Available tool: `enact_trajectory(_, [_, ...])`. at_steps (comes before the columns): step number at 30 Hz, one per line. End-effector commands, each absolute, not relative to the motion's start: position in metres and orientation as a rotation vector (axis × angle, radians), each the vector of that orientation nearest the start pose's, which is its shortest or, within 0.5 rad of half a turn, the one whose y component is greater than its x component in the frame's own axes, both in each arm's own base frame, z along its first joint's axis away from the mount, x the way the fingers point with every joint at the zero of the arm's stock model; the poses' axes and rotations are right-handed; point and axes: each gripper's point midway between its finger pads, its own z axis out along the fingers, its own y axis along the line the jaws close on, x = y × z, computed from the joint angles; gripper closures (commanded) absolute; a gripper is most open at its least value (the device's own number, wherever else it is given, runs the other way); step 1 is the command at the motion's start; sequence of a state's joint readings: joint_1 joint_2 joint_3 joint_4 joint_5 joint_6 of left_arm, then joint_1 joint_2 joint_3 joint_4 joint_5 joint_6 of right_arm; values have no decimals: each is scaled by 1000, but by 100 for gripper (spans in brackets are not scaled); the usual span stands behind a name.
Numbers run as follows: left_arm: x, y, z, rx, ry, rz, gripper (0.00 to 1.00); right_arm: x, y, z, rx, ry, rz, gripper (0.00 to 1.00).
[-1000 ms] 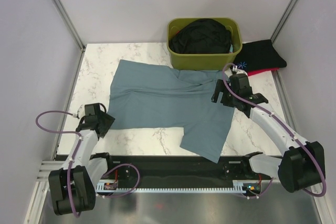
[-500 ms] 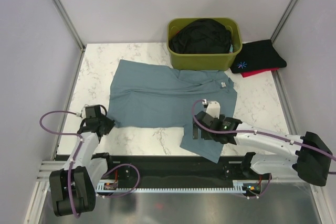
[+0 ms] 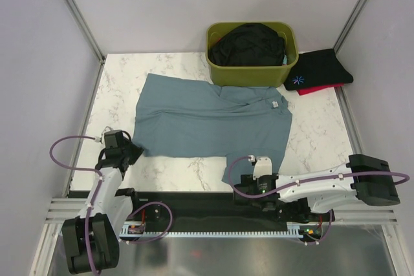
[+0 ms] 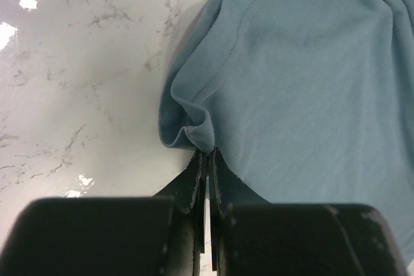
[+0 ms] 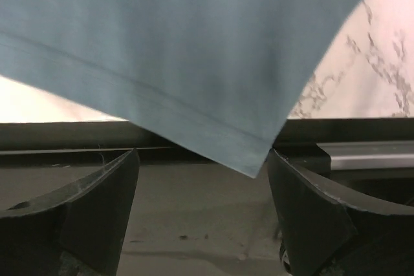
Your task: Fold and stack the t-shirts
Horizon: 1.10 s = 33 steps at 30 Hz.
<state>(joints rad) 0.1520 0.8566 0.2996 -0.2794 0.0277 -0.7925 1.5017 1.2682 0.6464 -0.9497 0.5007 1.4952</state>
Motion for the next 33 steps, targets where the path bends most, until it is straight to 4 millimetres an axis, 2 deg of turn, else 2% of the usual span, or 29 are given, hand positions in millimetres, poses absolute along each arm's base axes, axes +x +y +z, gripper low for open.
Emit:
enact_trajectory(1, [241,-1,39,-1010,2143,-356,98,48,160,13,154,2682,-47,13])
enact_trajectory(4, [242,-3,41,-997,2138,-363,98,46,162,14,157,2690,-18,16])
enact_trajectory(6, [242,-4,40,-994,2142,-367,98,46,152,10,136,2684,-83,17])
enact_trajectory(14, [242,-4,41,-983,2137,-370,98,54,152,1,99,2637,-170,27])
enact_trajectory(17, [242,-4,41,-986,2139,-368,98,56,151,-2,99,2625,-180,52])
enact_trajectory(20, [242,-4,41,-985,2137,-369,98,58,151,-1,110,2614,-166,65])
enact_trajectory(22, [242,-4,41,-986,2135,-367,98,59,153,2,113,2608,-145,84])
enact_trajectory(23, [242,-4,42,-986,2135,-365,98,61,154,4,113,2602,-128,99])
enact_trajectory(24, [242,-4,44,-994,2124,-377,98,61,154,6,110,2599,-123,100])
enact_trajectory(27, [244,-7,54,-987,2094,-411,98,71,158,25,105,2546,-100,100])
enact_trajectory(30, [246,-11,83,-971,2055,-452,98,83,165,64,107,2474,-78,100])
enact_trajectory(31, [246,-12,93,-964,2034,-463,98,91,166,84,105,2425,-79,100])
enact_trajectory(33, [247,-15,113,-946,2029,-490,98,98,165,105,131,2383,-42,100])
